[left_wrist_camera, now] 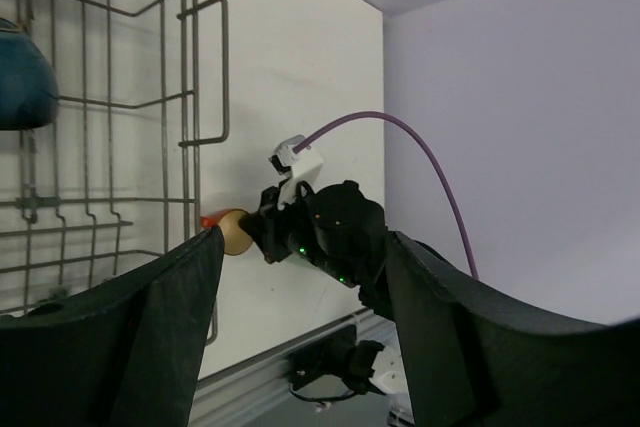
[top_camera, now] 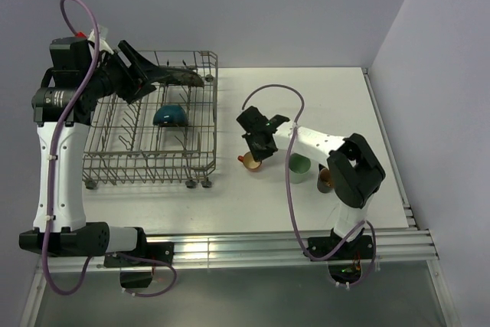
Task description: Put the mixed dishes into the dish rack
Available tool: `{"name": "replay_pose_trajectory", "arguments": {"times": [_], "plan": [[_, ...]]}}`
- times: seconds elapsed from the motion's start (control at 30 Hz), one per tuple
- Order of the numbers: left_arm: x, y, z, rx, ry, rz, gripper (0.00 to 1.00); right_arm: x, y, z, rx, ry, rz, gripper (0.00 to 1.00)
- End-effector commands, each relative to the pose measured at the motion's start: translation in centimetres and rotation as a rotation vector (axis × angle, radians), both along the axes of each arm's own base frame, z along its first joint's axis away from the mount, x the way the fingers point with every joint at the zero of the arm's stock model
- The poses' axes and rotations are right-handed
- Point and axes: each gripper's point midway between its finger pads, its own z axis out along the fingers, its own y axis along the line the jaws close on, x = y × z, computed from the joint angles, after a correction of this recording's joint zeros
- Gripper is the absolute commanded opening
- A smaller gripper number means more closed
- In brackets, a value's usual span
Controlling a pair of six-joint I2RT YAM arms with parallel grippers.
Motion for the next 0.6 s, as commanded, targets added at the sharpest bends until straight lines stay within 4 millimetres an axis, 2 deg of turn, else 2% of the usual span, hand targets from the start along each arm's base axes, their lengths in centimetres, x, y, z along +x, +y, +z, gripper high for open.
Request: {"name": "replay_pose_trajectory", "arguments": {"times": [0.0, 0.07, 0.2, 0.27, 0.3, 0.37, 0.4, 0.47, 0.5, 0.53, 0.57], "plan": [[-0.4, -1.3, 1.7, -0.086, -0.037, -0.056, 0.72, 1.2, 1.5, 5.4, 0.096, -0.118, -0.022, 0.0], [-0.3, -1.7, 2.3, -0.112, -0.042, -0.082, 0.74, 0.8, 2.1, 6.7, 0.147, -0.115, -0.009, 0.0], [0.1, -1.7, 3.4, -0.127, -0.065, -0.074, 0.75, 0.1, 2.3, 11.3, 0.241, -0.167, 0.034, 0.0], [-0.4, -1.9, 3.9, -0.139, -0.083, -0.085, 0.75, -0.7, 2.5, 12.8, 0.299, -0.156, 0.064, 0.0], [-0.6, -2.0, 3.5, -0.149, -0.073, -0.087, 0.75, -0.5, 1.9, 14.2, 0.339, -0.172, 0.048, 0.0], [-1.9, -2.4, 4.4, -0.164, -0.122, -0.124, 0.76, -1.4, 2.5, 15.6, 0.443, -0.133, 0.08, 0.0], [-2.6, -2.7, 3.9, -0.175, -0.116, -0.142, 0.76, -1.2, 2.0, 16.9, 0.489, -0.139, 0.068, 0.0], [-3.2, -3.2, 3.7, -0.183, -0.138, -0.187, 0.77, -1.7, 2.1, 18.4, 0.537, -0.129, 0.084, 0.0], [-3.6, -3.6, 2.9, -0.199, -0.116, -0.224, 0.78, -1.7, 2.0, 19.7, 0.557, -0.146, 0.092, 0.0], [-4.0, -3.8, 3.0, -0.204, -0.132, -0.249, 0.79, -2.0, 1.9, 20.2, 0.563, -0.139, 0.097, 0.0], [-4.0, -4.0, 2.2, -0.216, -0.111, -0.268, 0.79, -2.1, 1.9, 20.7, 0.569, -0.142, 0.103, 0.0]]}}
